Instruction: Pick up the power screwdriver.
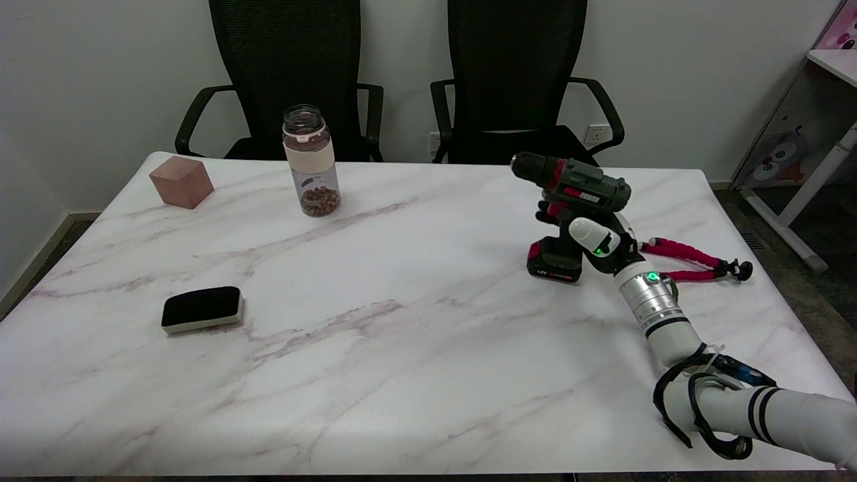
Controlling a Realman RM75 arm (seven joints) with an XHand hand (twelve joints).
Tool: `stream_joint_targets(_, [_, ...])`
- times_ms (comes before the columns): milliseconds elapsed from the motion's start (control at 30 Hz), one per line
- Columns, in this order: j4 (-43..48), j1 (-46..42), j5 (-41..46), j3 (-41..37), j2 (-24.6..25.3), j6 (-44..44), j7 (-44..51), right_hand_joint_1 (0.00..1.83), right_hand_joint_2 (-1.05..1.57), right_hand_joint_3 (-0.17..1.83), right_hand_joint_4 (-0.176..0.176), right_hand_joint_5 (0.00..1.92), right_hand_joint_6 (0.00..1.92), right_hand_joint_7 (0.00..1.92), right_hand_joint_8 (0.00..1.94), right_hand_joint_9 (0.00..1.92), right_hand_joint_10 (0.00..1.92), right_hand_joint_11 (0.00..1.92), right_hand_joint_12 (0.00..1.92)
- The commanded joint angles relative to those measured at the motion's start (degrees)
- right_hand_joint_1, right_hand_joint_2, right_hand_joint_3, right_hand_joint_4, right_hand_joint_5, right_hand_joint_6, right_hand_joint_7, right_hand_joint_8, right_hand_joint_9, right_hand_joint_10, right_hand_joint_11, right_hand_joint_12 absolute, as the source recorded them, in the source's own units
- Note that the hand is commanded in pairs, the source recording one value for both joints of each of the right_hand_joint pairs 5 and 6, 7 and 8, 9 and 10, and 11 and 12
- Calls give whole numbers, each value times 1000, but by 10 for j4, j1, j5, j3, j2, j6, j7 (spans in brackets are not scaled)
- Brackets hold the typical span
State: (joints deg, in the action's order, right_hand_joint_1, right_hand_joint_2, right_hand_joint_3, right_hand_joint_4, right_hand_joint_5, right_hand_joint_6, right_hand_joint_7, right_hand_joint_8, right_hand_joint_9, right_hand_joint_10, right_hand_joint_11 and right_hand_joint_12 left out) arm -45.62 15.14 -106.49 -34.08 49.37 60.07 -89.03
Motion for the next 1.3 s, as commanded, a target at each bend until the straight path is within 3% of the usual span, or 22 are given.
stream_joint_targets(33, [4, 5, 1, 0, 4, 0, -2, 901, -227, 595, 176, 469, 469, 469, 469, 546, 546, 685, 685])
stream_joint_targets(467, [4, 3, 2, 0, 4, 0, -3, 911, -101, 587, 154, 549, 549, 549, 549, 672, 672, 1081, 1081])
stream_joint_targets(567, [4, 4, 2, 0, 4, 0, -3, 913, -75, 589, 149, 566, 566, 566, 566, 888, 888, 1113, 1113])
stream_joint_targets(767, [4, 5, 3, -1, 4, -4, -3, 915, -3, 601, 121, 598, 598, 598, 598, 1097, 1097, 1125, 1125])
stream_joint_targets(867, [4, 6, 3, -1, 4, -5, -3, 916, 47, 641, 118, 614, 614, 614, 614, 1334, 1334, 1135, 1135])
stream_joint_targets(1300, [4, 8, 4, -2, 4, -10, -3, 910, 221, 694, 125, 702, 702, 702, 702, 1712, 1712, 1185, 1185])
